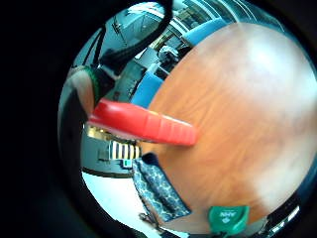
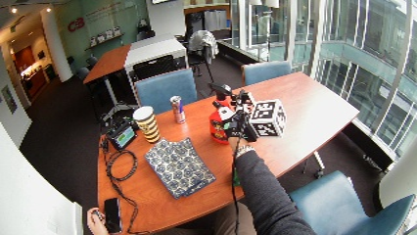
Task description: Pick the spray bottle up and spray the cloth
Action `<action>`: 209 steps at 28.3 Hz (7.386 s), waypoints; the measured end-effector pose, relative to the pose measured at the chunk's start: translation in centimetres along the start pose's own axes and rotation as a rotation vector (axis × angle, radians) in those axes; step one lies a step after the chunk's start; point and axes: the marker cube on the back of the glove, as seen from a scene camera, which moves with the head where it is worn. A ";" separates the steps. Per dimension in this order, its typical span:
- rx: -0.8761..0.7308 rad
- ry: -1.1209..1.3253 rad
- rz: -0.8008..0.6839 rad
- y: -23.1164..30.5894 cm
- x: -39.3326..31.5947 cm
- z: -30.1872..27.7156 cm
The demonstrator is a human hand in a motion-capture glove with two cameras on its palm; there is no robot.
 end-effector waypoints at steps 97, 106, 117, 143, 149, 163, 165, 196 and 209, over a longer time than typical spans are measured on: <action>-0.494 -0.021 -0.003 -4.7 9.6 0.3; -0.704 0.236 -0.297 -3.8 3.5 -0.1; -0.851 0.518 -0.564 -2.3 -4.3 0.9; -0.983 1.217 -0.884 5.3 -5.5 5.1; -0.966 1.408 -0.940 6.8 -3.8 6.0; -1.021 1.450 -0.941 8.5 -1.3 7.1; -1.021 1.443 -0.940 8.4 -1.5 7.2; -1.246 0.108 -0.635 12.3 -11.7 8.1; -1.095 -0.253 -0.430 13.1 -11.7 10.5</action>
